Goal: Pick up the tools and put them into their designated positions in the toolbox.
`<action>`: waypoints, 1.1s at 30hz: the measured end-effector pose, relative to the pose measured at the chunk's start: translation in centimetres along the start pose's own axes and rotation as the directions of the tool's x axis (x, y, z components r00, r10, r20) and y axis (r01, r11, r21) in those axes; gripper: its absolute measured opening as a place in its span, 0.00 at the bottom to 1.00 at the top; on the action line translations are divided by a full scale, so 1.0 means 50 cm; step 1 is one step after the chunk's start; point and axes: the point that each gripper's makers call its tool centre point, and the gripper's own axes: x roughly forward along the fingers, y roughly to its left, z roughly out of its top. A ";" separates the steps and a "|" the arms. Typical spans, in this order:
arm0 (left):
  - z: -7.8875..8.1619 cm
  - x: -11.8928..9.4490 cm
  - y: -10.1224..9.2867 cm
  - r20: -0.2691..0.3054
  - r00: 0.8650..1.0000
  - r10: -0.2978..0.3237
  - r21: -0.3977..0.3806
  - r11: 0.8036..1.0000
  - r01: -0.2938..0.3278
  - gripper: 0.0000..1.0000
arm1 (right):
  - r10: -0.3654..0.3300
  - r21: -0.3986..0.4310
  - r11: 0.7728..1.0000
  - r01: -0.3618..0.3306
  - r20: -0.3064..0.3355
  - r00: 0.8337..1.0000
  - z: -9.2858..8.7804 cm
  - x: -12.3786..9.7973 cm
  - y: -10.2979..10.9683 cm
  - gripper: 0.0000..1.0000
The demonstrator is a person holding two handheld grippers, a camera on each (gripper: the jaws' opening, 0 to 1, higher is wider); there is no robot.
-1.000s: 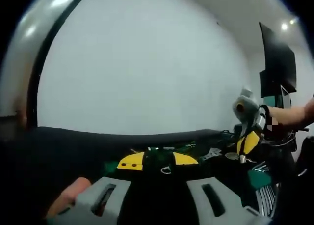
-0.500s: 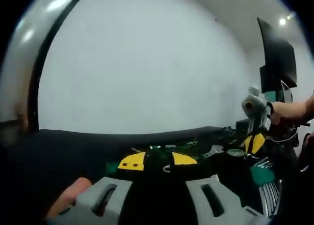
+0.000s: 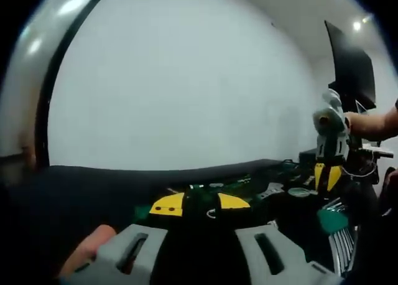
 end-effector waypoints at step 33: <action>-0.013 0.008 0.000 -0.032 0.999 -0.005 0.032 0.999 0.006 0.16 | 0.133 -0.428 0.899 -0.093 0.064 0.989 0.037 0.036 0.011 0.13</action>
